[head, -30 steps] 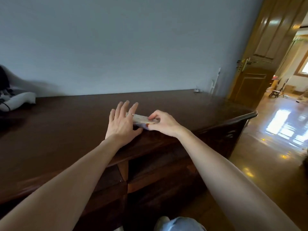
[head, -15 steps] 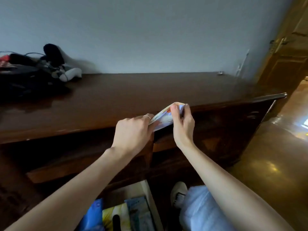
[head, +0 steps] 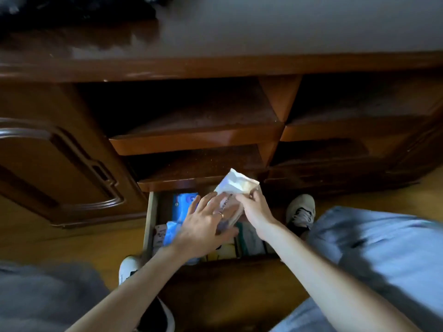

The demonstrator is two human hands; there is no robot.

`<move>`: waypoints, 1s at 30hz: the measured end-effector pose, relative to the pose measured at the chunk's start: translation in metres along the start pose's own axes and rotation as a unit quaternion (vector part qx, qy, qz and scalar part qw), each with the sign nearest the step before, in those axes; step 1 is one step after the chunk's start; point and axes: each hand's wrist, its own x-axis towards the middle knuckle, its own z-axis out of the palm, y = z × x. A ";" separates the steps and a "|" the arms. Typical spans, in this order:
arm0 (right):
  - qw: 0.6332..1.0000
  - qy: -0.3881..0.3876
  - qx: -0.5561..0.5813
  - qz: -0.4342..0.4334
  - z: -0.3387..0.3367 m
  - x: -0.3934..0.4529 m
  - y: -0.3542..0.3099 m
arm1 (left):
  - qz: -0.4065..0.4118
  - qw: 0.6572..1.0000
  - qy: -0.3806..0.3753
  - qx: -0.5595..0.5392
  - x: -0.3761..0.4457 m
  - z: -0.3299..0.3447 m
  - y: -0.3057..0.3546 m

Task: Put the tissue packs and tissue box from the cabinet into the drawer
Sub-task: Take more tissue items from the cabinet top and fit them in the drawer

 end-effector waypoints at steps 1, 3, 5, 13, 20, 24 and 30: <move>0.999 -0.020 -0.032 -0.004 -0.004 0.006 0.005 | -0.042 0.997 -0.011 -0.061 -0.004 0.011 -0.006; 0.994 -0.090 -0.066 0.013 -0.009 0.015 0.018 | -0.174 0.964 0.026 -0.200 -0.007 0.028 -0.016; 0.982 -0.140 -0.119 0.033 -0.008 0.023 0.032 | -0.316 0.872 0.000 -0.374 -0.001 0.033 -0.029; 0.845 -0.094 -0.524 -0.050 -0.014 0.094 0.058 | -0.417 0.822 0.050 -0.385 0.003 0.047 -0.076; 0.694 -0.217 -0.686 0.005 -0.006 0.125 0.101 | -0.436 0.808 0.044 -0.394 -0.008 0.049 -0.093; 0.674 -0.203 -0.710 -0.027 -0.004 0.133 0.105 | -0.434 0.803 0.037 -0.406 -0.004 0.052 -0.091; 0.633 -0.189 -0.741 -0.118 -0.021 0.128 0.099 | -0.423 0.803 0.042 -0.417 0.011 0.057 -0.082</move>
